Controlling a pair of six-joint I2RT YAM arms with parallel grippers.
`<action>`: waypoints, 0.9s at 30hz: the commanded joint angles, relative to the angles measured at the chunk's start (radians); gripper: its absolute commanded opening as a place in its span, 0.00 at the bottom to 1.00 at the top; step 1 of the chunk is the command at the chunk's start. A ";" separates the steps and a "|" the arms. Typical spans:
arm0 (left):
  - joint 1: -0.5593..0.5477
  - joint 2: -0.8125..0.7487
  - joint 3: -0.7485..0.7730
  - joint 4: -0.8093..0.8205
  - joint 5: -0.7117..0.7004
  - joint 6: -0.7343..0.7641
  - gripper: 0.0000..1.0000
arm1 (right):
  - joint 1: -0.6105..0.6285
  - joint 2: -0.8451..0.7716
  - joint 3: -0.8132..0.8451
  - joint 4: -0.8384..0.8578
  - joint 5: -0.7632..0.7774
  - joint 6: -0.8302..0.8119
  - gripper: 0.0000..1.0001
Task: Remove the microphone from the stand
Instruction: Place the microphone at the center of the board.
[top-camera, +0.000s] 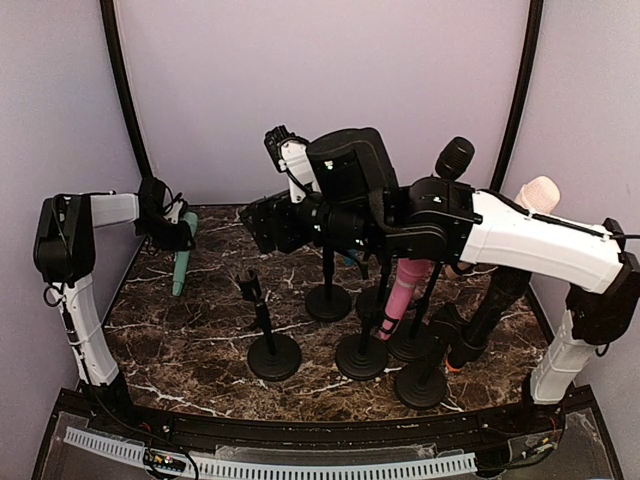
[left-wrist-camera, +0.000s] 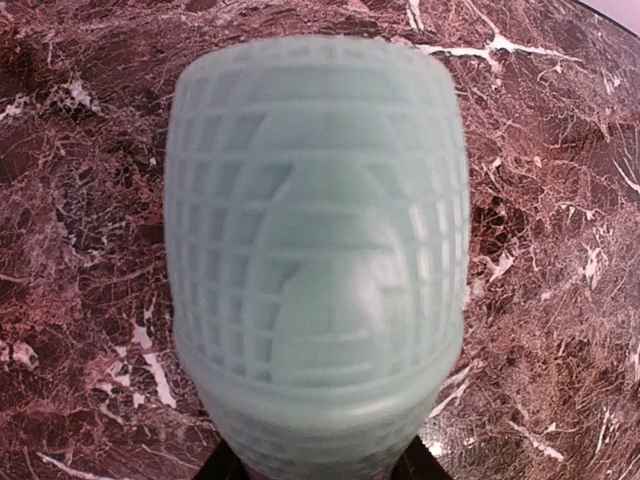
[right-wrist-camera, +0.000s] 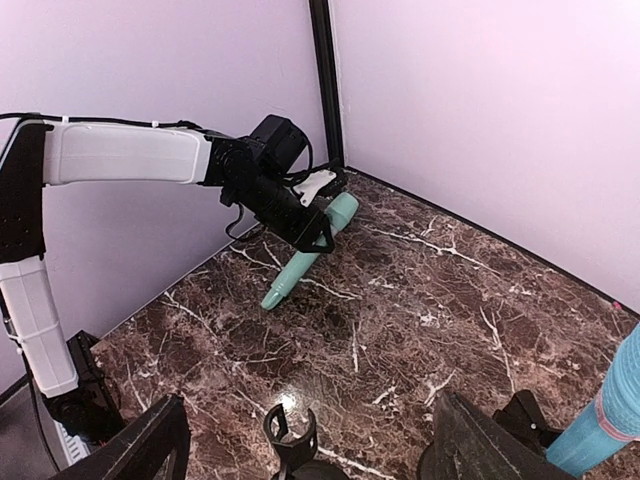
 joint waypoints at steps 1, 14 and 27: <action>0.003 0.042 -0.003 -0.021 -0.046 0.038 0.38 | -0.006 -0.044 -0.034 0.082 0.020 -0.050 0.85; 0.002 0.059 -0.012 0.006 -0.052 0.040 0.60 | -0.009 -0.159 -0.175 0.232 -0.017 -0.056 0.85; 0.003 -0.244 -0.190 0.252 -0.059 0.041 0.75 | -0.008 -0.207 -0.168 0.193 0.011 -0.071 0.98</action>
